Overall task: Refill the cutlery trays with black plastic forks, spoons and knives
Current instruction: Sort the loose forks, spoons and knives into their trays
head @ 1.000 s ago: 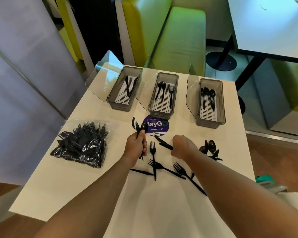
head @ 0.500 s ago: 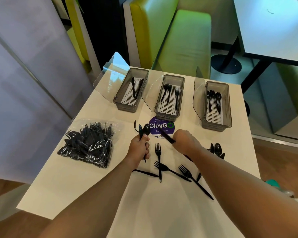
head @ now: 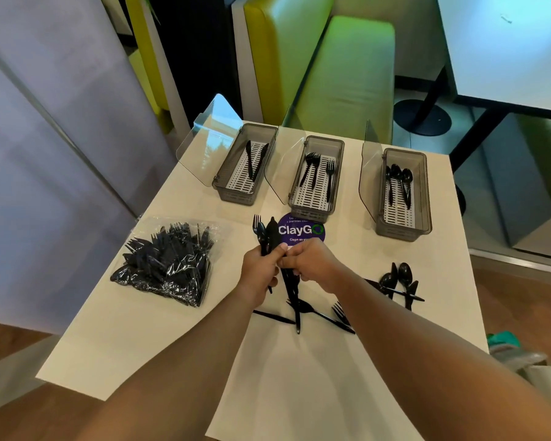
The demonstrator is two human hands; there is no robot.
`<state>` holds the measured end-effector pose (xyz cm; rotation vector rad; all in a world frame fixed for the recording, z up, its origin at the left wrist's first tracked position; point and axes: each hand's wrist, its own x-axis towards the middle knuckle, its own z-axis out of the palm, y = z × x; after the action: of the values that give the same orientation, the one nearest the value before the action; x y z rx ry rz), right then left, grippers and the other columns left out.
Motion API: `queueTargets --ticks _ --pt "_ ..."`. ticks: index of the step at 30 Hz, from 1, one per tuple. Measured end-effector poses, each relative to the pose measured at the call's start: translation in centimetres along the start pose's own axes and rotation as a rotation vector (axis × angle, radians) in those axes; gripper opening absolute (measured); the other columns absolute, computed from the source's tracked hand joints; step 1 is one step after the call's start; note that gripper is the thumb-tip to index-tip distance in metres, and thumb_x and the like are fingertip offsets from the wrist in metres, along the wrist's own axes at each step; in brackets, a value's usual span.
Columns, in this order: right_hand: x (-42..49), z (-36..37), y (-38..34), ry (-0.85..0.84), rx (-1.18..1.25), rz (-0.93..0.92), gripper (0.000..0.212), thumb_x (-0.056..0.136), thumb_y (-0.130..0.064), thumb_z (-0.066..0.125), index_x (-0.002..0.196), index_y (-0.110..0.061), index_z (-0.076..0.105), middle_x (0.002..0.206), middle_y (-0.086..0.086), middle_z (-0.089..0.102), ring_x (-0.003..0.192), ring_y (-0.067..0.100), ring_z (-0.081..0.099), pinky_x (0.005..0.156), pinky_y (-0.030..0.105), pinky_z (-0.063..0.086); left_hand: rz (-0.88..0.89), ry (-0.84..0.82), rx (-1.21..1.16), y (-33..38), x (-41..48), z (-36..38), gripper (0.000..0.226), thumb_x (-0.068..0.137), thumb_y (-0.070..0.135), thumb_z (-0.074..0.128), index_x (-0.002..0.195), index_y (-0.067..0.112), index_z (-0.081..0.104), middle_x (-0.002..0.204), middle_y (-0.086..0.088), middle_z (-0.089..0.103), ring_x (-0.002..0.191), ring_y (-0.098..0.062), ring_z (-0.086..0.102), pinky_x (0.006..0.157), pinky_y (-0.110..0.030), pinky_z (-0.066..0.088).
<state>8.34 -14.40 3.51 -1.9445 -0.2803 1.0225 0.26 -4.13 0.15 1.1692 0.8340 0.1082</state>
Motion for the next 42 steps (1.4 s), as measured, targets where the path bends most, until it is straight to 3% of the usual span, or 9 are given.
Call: queueTargets --ticks 2,8,15,19,22,29,32,35,42 --pt "-0.2 0.0 0.5 -0.028 0.028 0.01 0.02 0.086 -0.007 0.076 0.067 -0.009 0.069 0.058 0.005 0.053 0.052 0.013 0.043 0.049 0.025 0.035 0.009 -0.006 0.021 -0.1 0.0 0.0 0.011 0.096 0.023 0.068 0.088 0.015 0.07 0.066 0.0 0.056 0.05 -0.009 0.04 0.04 -0.022 0.028" --pt "-1.1 -1.8 0.9 -0.045 0.044 -0.021 0.011 0.087 -0.008 0.075 0.077 -0.005 0.075 0.063 0.007 0.064 0.051 0.012 0.046 0.048 0.023 0.035 0.016 -0.004 0.026 0.2 -0.4 1.9 0.02 0.104 0.022 0.053 0.095 0.011 0.066 0.073 -0.002 0.068 0.055 -0.014 0.061 0.043 -0.022 0.041" --pt "-2.3 -6.6 2.3 0.069 -0.051 -0.049 0.02 0.088 -0.018 0.077 0.088 0.002 0.073 0.071 0.008 0.069 0.053 0.009 0.05 0.048 0.021 0.038 0.02 -0.051 0.141 -0.1 0.1 5.3 0.021 0.108 0.022 0.043 0.089 0.015 0.051 0.064 0.0 0.047 0.05 -0.013 0.039 0.045 -0.024 0.032" --pt "-2.9 -10.9 4.7 0.245 -0.264 -0.098 0.007 0.088 -0.012 0.074 0.087 -0.006 0.076 0.078 0.002 0.072 0.063 0.009 0.059 0.063 0.023 0.049 -0.014 -0.18 0.139 -0.9 -0.5 7.7 0.018 0.107 0.025 0.047 0.091 0.017 0.045 0.064 0.0 0.037 0.048 -0.011 0.032 0.04 -0.02 0.028" --pt "-3.5 -13.7 6.7 0.341 -0.497 -0.047 0.005 0.087 -0.012 0.068 0.085 -0.015 0.072 0.089 -0.001 0.071 0.082 0.015 0.064 0.077 0.029 0.052 0.005 -0.244 0.203 -1.7 -1.1 9.1 0.019 0.104 0.025 0.054 0.09 0.017 0.046 0.063 0.002 0.039 0.047 -0.01 0.033 0.042 -0.021 0.03" --pt "-5.2 -14.9 10.0 0.224 -0.878 0.045 0.024 0.086 -0.009 0.065 0.109 -0.014 0.065 0.113 0.007 0.062 0.103 0.025 0.06 0.084 0.034 0.053 -0.019 -0.297 0.257 -2.4 -1.8 10.8 0.017 0.105 0.027 0.053 0.095 0.014 0.049 0.061 0.001 0.044 0.042 -0.01 0.037 0.039 -0.02 0.032" --pt "-5.5 -14.2 10.8 0.215 -0.952 0.029 0.026 0.089 -0.005 0.06 0.115 -0.009 0.06 0.115 0.011 0.061 0.103 0.029 0.061 0.078 0.035 0.051 -0.016 -0.283 0.267 -2.5 -1.7 11.1 0.015 0.105 0.027 0.053 0.098 0.014 0.051 0.062 0.002 0.041 0.041 -0.009 0.036 0.039 -0.022 0.034" --pt "-5.5 -13.6 11.2 0.246 -0.965 0.023 0.026 0.091 -0.002 0.056 0.117 -0.008 0.058 0.114 0.011 0.062 0.1 0.03 0.063 0.071 0.033 0.046 0.006 -0.282 0.292 -2.6 -1.4 11.3 0.014 0.105 0.026 0.053 0.097 0.014 0.051 0.065 0.001 0.041 0.042 -0.008 0.037 0.041 -0.024 0.037" --pt "-5.1 -14.1 10.7 0.384 -0.763 0.004 0.02 0.089 -0.004 0.061 0.108 -0.009 0.062 0.107 0.01 0.064 0.098 0.028 0.061 0.08 0.038 0.053 0.05 -0.244 0.32 -2.7 -1.1 11.6 0.014 0.102 0.028 0.058 0.096 0.016 0.056 0.069 0.001 0.044 0.049 -0.01 0.037 0.043 -0.023 0.034"
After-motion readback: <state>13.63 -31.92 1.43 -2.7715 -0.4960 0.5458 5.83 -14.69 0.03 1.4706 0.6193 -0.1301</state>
